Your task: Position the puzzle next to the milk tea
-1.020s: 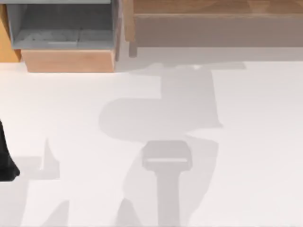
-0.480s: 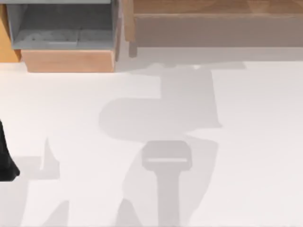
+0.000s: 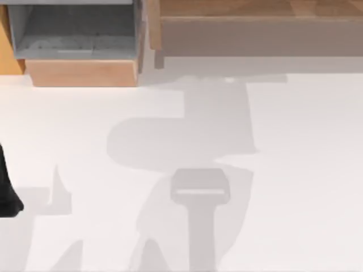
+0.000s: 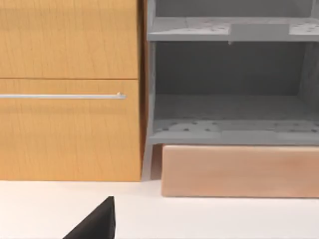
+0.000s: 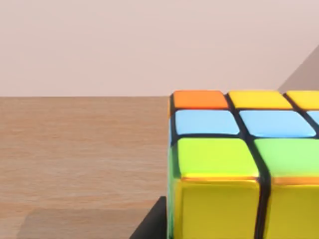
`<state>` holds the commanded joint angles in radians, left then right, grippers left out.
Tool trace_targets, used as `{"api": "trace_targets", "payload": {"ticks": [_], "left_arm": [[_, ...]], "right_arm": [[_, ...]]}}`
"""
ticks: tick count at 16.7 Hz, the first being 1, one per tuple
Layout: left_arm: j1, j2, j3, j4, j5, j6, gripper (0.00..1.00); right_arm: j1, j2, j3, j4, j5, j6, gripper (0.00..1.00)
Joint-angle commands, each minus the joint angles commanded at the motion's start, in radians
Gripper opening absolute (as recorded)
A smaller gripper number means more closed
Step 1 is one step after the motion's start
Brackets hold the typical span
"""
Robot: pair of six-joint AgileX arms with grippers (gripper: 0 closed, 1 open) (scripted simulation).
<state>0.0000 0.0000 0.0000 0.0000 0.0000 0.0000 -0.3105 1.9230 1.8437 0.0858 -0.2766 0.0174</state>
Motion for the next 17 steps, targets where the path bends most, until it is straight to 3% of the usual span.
{"api": "trace_targets", "payload": {"ticks": [8,17], "left_arm": [[0.000,0.000,0.000,0.000,0.000,0.000,1.00],[0.000,0.000,0.000,0.000,0.000,0.000,1.00]], "right_arm": [[-0.016,-0.103,-0.009,-0.098,0.026,-0.025,0.00],[-0.150,-0.529,-0.350,-0.700,0.148,-0.197,0.00]]}}
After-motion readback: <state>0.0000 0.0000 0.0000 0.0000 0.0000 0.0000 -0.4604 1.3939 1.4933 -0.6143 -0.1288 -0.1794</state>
